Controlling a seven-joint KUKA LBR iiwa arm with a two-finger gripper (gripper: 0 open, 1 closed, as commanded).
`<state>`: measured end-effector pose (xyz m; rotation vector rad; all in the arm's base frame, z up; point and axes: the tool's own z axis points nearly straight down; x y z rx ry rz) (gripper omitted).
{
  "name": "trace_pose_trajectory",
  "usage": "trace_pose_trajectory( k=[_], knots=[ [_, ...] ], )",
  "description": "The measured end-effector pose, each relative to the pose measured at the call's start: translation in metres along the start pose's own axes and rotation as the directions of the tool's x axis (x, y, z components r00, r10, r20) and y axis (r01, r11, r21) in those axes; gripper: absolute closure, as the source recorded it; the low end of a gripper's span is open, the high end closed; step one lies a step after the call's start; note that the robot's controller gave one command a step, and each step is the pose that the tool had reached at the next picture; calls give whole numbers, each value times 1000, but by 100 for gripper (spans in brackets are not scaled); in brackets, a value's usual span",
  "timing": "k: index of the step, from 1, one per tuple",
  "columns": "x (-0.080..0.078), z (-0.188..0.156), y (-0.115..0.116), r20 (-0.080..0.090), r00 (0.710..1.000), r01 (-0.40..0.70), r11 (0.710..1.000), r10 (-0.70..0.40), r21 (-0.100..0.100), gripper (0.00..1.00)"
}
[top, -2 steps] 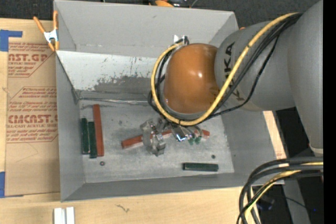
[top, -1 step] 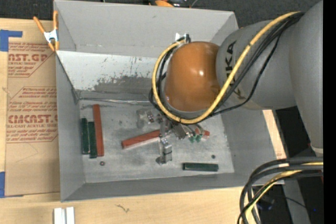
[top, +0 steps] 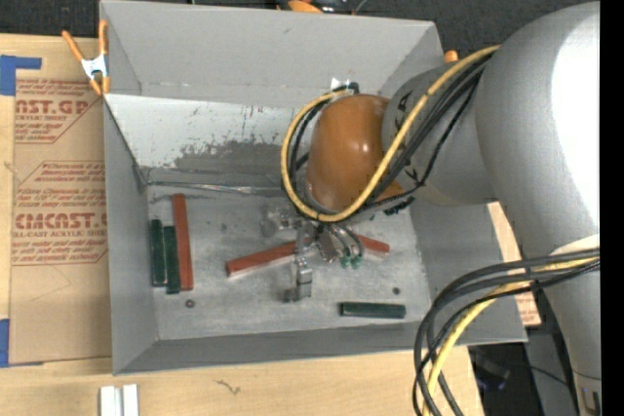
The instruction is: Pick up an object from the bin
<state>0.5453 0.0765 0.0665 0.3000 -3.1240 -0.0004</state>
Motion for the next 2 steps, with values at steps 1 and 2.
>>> trace_pose_trajectory(
  k=[1,2],
  knots=[
    [-1,-4,1,3,1000,2,1000,-2,-1,100],
    [10,-139,54,13,1000,23,1000,-23,-1,100]
  ],
)
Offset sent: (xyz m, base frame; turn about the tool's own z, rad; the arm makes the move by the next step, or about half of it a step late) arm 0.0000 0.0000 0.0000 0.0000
